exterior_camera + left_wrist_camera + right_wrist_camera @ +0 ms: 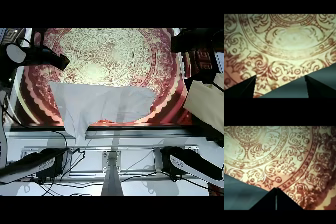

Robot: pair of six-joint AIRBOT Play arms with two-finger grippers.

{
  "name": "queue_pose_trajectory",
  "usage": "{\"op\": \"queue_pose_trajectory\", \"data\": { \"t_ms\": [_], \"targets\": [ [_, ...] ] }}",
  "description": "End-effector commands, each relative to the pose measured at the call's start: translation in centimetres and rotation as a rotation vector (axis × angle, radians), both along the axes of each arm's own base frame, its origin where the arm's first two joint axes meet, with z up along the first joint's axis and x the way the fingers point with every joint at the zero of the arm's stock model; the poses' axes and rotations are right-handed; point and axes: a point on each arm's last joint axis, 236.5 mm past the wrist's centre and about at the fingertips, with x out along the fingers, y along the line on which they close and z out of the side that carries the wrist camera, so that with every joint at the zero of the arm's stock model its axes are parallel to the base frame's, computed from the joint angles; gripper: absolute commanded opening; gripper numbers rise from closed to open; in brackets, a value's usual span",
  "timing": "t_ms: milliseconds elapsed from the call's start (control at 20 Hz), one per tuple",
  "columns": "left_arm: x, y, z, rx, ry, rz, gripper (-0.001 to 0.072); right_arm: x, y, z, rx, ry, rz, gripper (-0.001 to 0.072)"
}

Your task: Fold the clothes and pants, and hang the long-sleeved shirts on hangers.

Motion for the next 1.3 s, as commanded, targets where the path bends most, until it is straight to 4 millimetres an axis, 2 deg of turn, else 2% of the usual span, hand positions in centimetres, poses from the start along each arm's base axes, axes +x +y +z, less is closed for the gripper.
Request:
{"op": "queue_pose_trajectory", "data": {
  "t_ms": [0, 500, 600, 650, 750, 900, 1000, 1100, 1150, 1250],
  "targets": [
    [0.0, 0.0, 0.0, 0.000, -0.001, 0.000, 0.0703, 0.0, 0.0, 0.0, 0.000, 0.000, 0.000, 0.0013],
    [0.0, 0.0, 0.0, 0.000, -0.001, 0.000, 0.0703, 0.1, 0.0, 0.1, 0.002, -0.006, 0.000, 0.0014],
    [0.0, 0.0, 0.1, 0.000, -0.002, 0.000, 0.0703, 2.3, 0.5, 2.7, 0.037, -0.147, -0.003, 0.0013],
    [0.0, 0.0, 0.0, -0.001, -0.001, 0.001, 0.0703, 2.7, 0.5, 3.5, 0.043, -0.184, -0.005, 0.0015],
    [0.1, 0.0, -0.2, 0.000, 0.004, 0.000, 0.0703, 2.5, -0.7, 2.7, -0.019, -0.158, -0.023, 0.0014],
    [0.1, 0.0, -0.2, 0.000, 0.005, 0.000, 0.0703, 0.6, -3.6, -0.9, -0.261, -0.008, 0.048, 0.0013],
    [-0.2, -0.7, -0.1, -0.044, 0.020, 0.006, 0.0703, -1.0, -6.5, -4.7, -0.281, 0.157, -0.001, 0.0013],
    [-0.4, -1.9, 0.2, -0.149, 0.053, 0.044, 0.0703, -2.6, -8.8, -9.7, -0.207, 0.309, -0.050, 0.0012],
    [-0.5, -2.4, 0.5, -0.196, 0.066, 0.062, 0.0703, -4.1, -9.0, -12.9, -0.121, 0.409, -0.060, 0.0011],
    [-0.6, -3.0, 0.7, -0.245, 0.083, 0.079, 0.0703, -7.4, -8.1, -19.0, 0.057, 0.596, -0.059, 0.0012]
  ]
}}
